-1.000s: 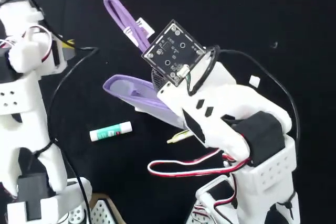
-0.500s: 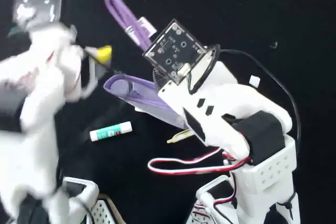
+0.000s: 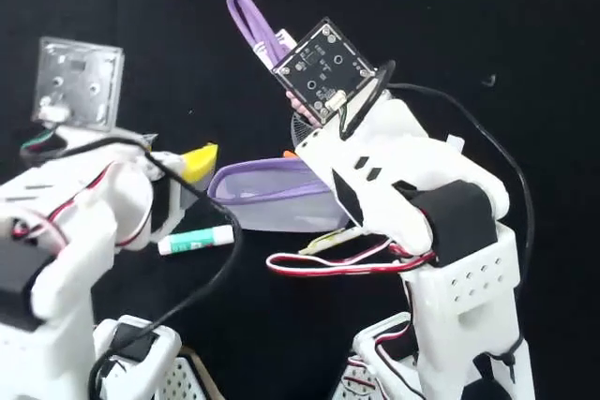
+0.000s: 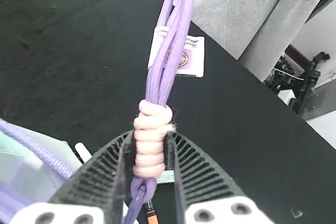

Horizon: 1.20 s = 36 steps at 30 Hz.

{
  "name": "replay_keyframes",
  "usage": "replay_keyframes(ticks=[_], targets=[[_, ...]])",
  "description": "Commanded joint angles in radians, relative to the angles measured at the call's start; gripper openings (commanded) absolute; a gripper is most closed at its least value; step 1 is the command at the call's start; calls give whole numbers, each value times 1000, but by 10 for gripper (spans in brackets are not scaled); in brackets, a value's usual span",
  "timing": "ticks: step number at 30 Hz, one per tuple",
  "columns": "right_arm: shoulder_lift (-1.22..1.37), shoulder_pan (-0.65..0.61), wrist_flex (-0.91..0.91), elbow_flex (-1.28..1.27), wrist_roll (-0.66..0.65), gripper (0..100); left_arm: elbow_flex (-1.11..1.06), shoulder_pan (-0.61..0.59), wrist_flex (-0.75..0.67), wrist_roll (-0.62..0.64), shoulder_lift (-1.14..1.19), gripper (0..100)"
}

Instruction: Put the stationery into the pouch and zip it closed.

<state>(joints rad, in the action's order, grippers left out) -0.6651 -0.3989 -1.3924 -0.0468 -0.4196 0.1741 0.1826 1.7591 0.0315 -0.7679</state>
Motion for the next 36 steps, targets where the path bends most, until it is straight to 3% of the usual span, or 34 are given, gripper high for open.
replay_keyframes(ticks=[1, 13, 20, 28, 36], targets=[[-31, 12, 23, 5, 2, 11, 8, 13, 0, 43, 25, 235], [-30, 18, 101, -67, 2, 11, 25, 231, 3, 123, -98, 234], [-33, 18, 103, -73, 2, 11, -113, 240, 3, 117, -152, 236], [-33, 18, 101, -73, 2, 11, -156, -42, -58, 46, -150, 237], [-33, 14, 104, -73, 15, 11, -291, -61, -89, 44, -150, 238]])
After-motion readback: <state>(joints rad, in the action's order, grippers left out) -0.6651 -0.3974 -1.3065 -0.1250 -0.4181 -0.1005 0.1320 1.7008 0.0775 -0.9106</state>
